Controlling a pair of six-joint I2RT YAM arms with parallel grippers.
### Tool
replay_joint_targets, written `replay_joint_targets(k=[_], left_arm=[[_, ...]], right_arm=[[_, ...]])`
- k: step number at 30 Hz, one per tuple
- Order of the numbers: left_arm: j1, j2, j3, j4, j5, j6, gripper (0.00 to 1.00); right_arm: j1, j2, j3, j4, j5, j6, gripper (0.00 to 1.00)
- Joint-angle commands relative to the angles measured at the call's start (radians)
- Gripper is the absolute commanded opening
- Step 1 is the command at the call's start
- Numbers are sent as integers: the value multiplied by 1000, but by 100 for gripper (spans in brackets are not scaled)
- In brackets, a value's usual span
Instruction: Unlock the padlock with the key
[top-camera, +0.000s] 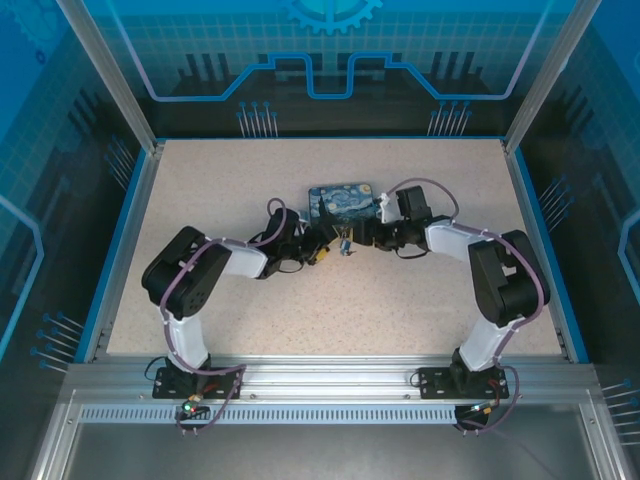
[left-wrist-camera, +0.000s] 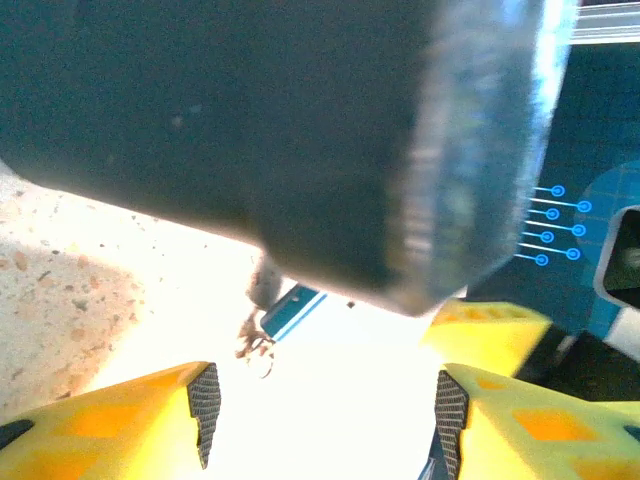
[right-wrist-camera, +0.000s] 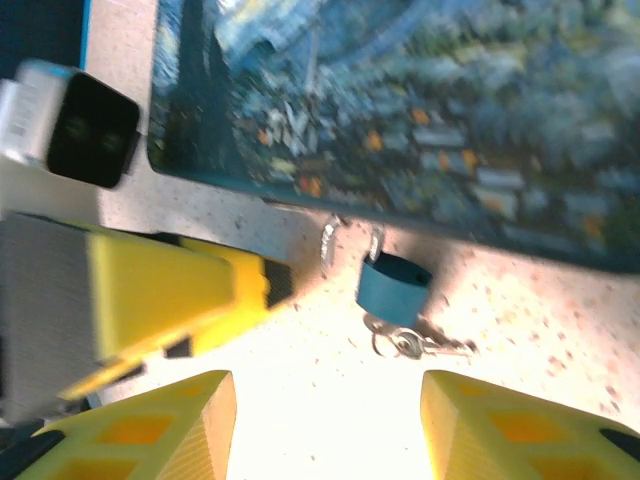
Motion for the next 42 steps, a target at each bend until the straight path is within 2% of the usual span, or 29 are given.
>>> replay_joint_targets(k=[1,8,15,18,21,31,39,42], left_arm=[[13,-68,-13,-20,-7,31,61],[31,-166,39,-160,-29,130,63],[102,-258,163,-466,-114,303,68],[120,-259,252,-622,-181,414,71],[139,-240,320,-708,-211,480,72],[168,-149,454,-786,-191,535,73],[168,-120,479,-785,-188,531,74],[168,-118,484,-788,-188,534,74]], right_arm=[[16,-30,-52,70,47,-4,53],[51,2,-156,277,112,69,53],[83,65,-142,378,161,86,55],[93,87,-132,398,177,86,56],[96,113,-120,413,177,83,56],[106,184,-131,568,83,61,56],[107,195,-160,632,49,62,43],[107,197,-170,644,40,60,42]])
